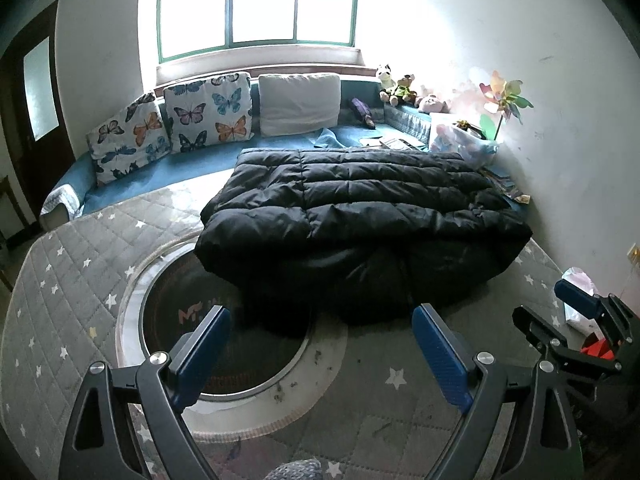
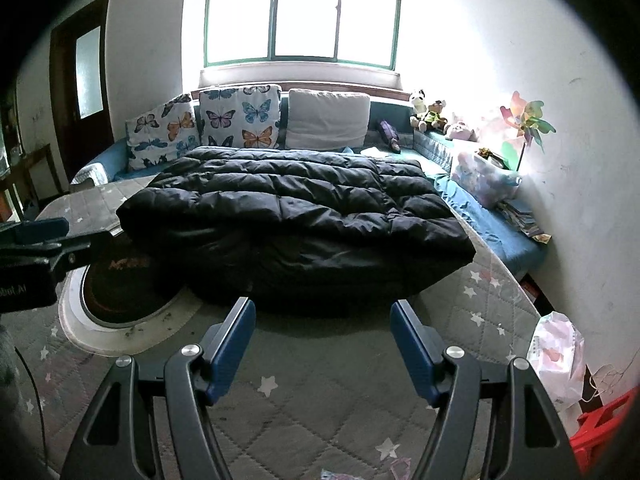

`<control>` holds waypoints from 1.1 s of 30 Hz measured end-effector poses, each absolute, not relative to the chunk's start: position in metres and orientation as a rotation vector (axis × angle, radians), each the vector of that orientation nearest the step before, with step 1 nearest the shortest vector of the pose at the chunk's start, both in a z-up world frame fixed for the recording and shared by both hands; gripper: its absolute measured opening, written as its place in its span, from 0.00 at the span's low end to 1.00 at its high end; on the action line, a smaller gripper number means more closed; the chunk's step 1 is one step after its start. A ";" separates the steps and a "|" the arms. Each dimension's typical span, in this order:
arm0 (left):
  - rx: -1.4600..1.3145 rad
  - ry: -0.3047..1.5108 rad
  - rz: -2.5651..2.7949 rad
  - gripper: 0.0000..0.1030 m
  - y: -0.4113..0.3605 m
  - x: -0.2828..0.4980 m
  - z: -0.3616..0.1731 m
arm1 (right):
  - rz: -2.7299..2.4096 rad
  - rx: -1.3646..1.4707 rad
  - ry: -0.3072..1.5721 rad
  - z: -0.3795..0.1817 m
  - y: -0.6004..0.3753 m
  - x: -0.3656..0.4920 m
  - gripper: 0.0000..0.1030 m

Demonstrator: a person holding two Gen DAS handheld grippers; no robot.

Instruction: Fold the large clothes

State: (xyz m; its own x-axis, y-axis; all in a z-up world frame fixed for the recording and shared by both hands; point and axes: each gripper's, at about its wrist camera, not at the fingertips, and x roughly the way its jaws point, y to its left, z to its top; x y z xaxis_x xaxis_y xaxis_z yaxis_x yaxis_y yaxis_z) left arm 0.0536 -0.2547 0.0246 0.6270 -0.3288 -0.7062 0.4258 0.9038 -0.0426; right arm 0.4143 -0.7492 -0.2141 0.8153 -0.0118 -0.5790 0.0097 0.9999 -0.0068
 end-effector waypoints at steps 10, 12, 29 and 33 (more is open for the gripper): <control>0.138 0.786 -0.418 0.95 -0.253 0.050 0.018 | -0.001 -0.003 0.622 -0.214 -0.744 0.414 0.74; 0.135 0.787 -0.420 0.95 -0.253 0.050 0.017 | 0.000 0.001 0.620 -0.213 -0.743 0.414 0.74; 0.148 0.786 -0.420 0.95 -0.255 0.045 0.014 | 0.009 0.000 0.625 -0.213 -0.741 0.412 0.74; 0.149 0.792 -0.421 0.95 -0.256 0.044 0.012 | 0.008 0.001 0.625 -0.212 -0.741 0.411 0.74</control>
State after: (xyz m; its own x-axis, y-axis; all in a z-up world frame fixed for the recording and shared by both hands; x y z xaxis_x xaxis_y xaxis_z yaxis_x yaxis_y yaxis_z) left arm 0.0444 -0.2556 0.0115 0.6249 -0.3105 -0.7163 0.4207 0.9068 -0.0261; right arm 0.4114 -0.7412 -0.2123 0.8112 0.0078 -0.5847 -0.0074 1.0000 0.0031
